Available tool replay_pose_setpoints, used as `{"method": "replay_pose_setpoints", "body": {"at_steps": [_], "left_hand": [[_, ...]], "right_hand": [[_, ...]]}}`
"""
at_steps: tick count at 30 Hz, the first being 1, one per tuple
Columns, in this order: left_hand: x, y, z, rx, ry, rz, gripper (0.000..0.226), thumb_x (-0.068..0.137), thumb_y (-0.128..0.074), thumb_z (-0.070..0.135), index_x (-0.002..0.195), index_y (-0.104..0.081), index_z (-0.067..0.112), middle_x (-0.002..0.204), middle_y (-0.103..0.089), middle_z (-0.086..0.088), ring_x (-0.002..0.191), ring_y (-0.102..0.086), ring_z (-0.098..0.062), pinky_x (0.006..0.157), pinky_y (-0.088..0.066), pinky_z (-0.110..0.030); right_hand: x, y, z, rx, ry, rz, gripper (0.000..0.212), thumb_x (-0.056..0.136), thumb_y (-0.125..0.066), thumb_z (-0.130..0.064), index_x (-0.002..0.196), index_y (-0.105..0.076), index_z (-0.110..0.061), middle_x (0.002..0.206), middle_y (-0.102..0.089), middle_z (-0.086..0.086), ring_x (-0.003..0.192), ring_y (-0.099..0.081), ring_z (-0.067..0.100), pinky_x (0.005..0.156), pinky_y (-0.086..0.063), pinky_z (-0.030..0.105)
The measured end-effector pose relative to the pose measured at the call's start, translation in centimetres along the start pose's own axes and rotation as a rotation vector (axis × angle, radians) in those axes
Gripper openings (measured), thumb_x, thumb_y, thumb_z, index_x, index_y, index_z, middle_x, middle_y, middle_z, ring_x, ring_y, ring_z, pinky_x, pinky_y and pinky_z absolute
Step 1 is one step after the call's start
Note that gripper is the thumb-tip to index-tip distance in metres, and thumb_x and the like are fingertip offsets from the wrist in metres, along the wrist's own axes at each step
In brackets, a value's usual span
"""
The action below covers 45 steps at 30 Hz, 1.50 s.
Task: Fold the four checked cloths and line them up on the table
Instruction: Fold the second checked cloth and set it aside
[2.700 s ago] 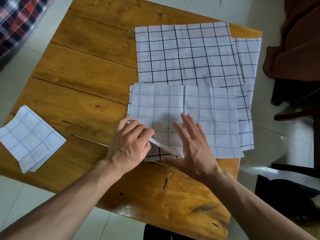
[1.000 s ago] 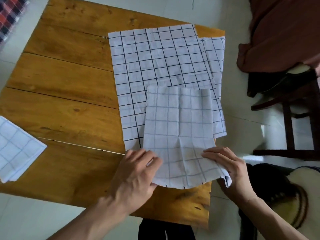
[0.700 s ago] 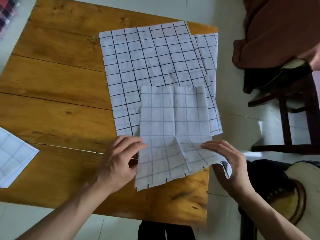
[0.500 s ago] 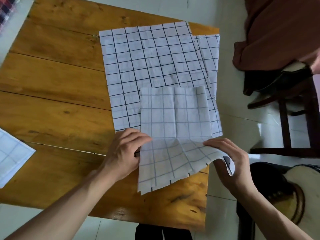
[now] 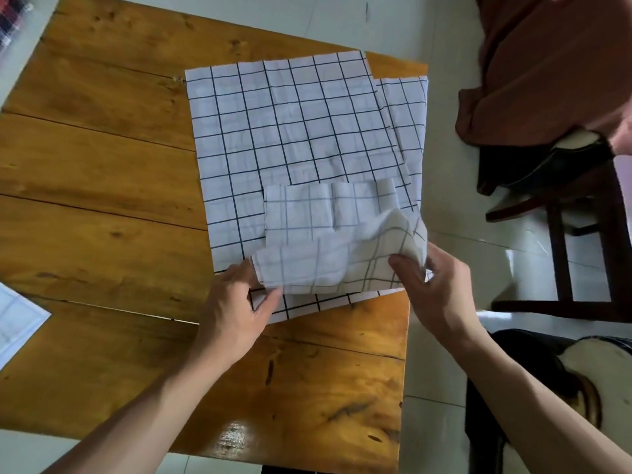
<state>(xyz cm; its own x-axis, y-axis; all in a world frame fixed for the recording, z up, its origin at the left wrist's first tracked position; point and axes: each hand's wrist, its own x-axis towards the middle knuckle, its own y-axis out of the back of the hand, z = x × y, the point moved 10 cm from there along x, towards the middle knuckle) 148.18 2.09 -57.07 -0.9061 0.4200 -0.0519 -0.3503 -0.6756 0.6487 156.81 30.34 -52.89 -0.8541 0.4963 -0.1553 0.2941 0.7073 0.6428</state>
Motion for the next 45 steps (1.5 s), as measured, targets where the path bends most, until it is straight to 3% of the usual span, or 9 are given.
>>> {"method": "replay_pose_setpoints", "body": {"at_steps": [2,4,6,9,16,27,33,41,45], "left_hand": [[0.0,0.0,-0.3,0.015,0.060,0.038,0.038,0.084,-0.076,0.024,0.114,-0.058,0.011,0.095,-0.070,0.000,0.089,-0.068,-0.014,0.070,-0.059,-0.033],[0.0,-0.1,-0.3,0.027,0.125,0.067,0.052,0.084,-0.077,0.020,0.128,-0.051,0.007,0.090,-0.070,0.002,0.085,-0.066,-0.017,0.070,-0.057,-0.034],[-0.1,-0.4,-0.4,0.005,0.174,0.088,0.067,0.085,-0.076,0.018,0.142,-0.041,0.008,0.086,-0.067,0.008,0.087,-0.064,-0.019,0.077,-0.054,-0.035],[-0.1,-0.7,-0.7,-0.001,0.212,0.111,0.074,0.087,-0.073,0.018,0.150,-0.033,0.014,0.084,-0.064,0.010,0.097,-0.061,-0.024,0.088,-0.053,-0.040],[0.4,-0.5,-0.2,0.035,0.223,0.160,0.068,0.089,-0.071,0.020,0.147,-0.036,0.015,0.085,-0.070,0.005,0.092,-0.062,-0.020,0.089,-0.052,-0.038],[1.7,-0.5,-0.4,0.081,0.300,0.149,0.063,0.089,-0.072,0.020,0.142,-0.038,0.019,0.072,-0.064,0.010,0.071,-0.061,-0.014,0.069,-0.057,-0.040],[1.9,-0.4,-0.3,0.131,0.281,0.153,0.060,0.087,-0.073,0.020,0.138,-0.041,0.020,0.072,-0.061,0.008,0.070,-0.060,-0.016,0.067,-0.057,-0.040],[1.8,-0.4,0.8,0.291,0.130,0.169,0.035,0.084,-0.074,0.018,0.113,-0.056,0.016,0.089,-0.058,-0.002,0.086,-0.053,-0.020,0.063,-0.047,-0.035],[1.7,-1.0,1.8,0.420,-0.030,0.138,0.014,0.084,-0.075,0.016,0.091,-0.062,0.014,0.087,-0.053,-0.003,0.081,-0.050,-0.019,0.054,-0.050,-0.035]], "right_hand": [[1.5,-0.6,0.2,-0.021,-0.038,-0.034,0.027,0.088,-0.066,-0.033,0.073,-0.050,-0.018,0.060,-0.052,-0.004,0.055,-0.047,0.012,0.048,-0.037,0.027],[2.5,-1.2,0.9,-0.076,-0.102,-0.076,0.024,0.088,-0.070,-0.035,0.098,-0.052,-0.022,0.064,-0.051,-0.007,0.055,-0.048,0.009,0.047,-0.034,0.015],[2.9,-1.5,1.9,-0.091,-0.158,-0.100,0.054,0.086,-0.072,-0.038,0.130,-0.046,-0.020,0.063,-0.049,-0.003,0.054,-0.047,0.012,0.048,-0.035,0.016],[2.5,-1.3,2.9,-0.083,-0.199,-0.126,0.066,0.086,-0.072,-0.033,0.141,-0.039,-0.019,0.069,-0.064,0.007,0.062,-0.061,0.021,0.053,-0.042,0.013],[1.5,-0.4,4.4,-0.143,-0.205,-0.120,0.053,0.086,-0.071,-0.019,0.135,-0.050,-0.022,0.072,-0.070,-0.009,0.070,-0.062,-0.003,0.060,-0.039,0.000],[2.0,-0.2,4.6,-0.137,-0.220,-0.091,0.036,0.090,-0.066,-0.015,0.124,-0.058,-0.021,0.063,-0.068,-0.005,0.062,-0.062,0.001,0.058,-0.039,0.010],[1.7,-0.1,4.2,-0.183,-0.190,-0.095,0.040,0.088,-0.065,-0.013,0.128,-0.055,-0.016,0.062,-0.066,-0.008,0.069,-0.060,-0.008,0.058,-0.040,0.002],[1.1,-0.3,3.9,-0.192,-0.145,-0.016,0.036,0.089,-0.066,-0.014,0.124,-0.055,-0.015,0.065,-0.064,-0.009,0.067,-0.060,0.003,0.061,-0.042,0.014],[1.0,0.0,2.9,-0.271,0.019,0.076,0.022,0.086,-0.069,-0.011,0.105,-0.059,-0.016,0.078,-0.061,-0.008,0.076,-0.059,0.016,0.067,-0.050,0.033]]}}
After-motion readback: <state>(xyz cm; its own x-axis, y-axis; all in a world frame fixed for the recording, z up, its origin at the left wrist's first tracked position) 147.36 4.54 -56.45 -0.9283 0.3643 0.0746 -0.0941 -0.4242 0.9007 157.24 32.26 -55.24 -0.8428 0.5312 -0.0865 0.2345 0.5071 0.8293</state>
